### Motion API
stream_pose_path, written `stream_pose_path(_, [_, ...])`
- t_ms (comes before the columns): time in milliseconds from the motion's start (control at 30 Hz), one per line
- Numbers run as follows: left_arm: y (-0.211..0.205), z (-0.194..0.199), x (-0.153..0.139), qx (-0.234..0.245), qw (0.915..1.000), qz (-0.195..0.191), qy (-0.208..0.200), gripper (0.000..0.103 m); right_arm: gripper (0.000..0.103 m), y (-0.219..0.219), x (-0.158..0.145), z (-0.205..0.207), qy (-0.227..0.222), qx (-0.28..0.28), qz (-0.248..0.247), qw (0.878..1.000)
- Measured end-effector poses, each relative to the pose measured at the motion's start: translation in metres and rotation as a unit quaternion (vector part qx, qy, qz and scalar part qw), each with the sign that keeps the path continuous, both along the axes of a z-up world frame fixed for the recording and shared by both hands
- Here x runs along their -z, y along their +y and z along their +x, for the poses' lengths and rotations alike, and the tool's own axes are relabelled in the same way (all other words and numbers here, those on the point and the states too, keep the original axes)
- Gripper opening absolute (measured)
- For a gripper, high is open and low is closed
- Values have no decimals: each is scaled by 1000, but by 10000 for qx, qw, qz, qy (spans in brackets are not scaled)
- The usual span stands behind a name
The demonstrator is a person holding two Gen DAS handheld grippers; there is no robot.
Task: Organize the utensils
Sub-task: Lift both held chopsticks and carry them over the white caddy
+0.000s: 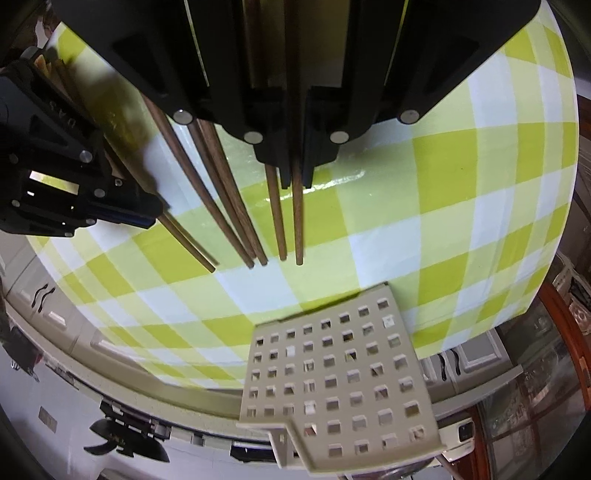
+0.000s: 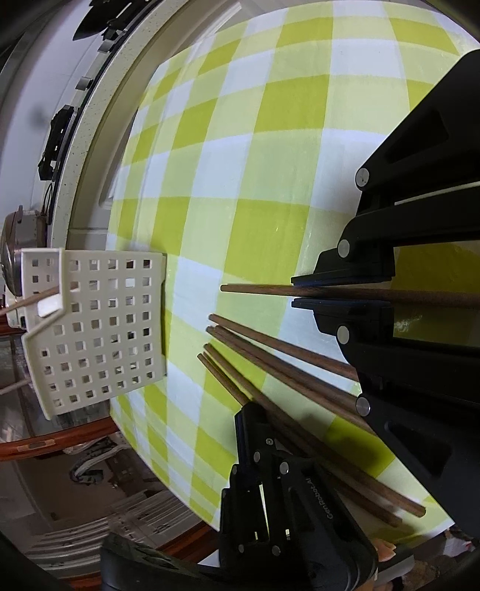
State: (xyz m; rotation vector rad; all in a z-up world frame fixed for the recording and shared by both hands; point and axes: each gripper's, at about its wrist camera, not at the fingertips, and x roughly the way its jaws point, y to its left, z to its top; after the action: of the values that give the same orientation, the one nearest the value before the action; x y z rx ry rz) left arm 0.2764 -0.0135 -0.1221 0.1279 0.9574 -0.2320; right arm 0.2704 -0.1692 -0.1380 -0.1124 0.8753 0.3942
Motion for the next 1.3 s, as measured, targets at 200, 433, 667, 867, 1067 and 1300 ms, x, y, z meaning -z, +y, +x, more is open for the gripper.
stream_pose_path(200, [6, -12, -28, -91, 9991, -118, -393, 6, 7, -4, -24, -6, -349, -9, 271, 9990])
stream_pose_path(433, [14, -34, -68, -110, 9955, -262, -904, 6, 7, -12, -54, -18, -804, 41, 571, 9951])
stream_pose_path(667, [14, -59, -102, -72, 9905, -333, -1330, 6, 7, -13, -81, -32, -1117, -14, 680, 9914])
stream_pose_path(867, [12, -81, -121, -69, 9856, -286, -1667, 6, 7, -14, -103, -46, -1483, -82, 783, 9858])
stream_pose_path(1067, [14, -95, -131, -127, 9821, -287, -1856, 6, 7, -14, -114, -56, -1679, -107, 792, 9826])
stream_pose_path(1300, [19, -104, -142, -144, 9788, -272, -2027, 6, 7, -15, -125, -66, -1831, -126, 816, 9796])
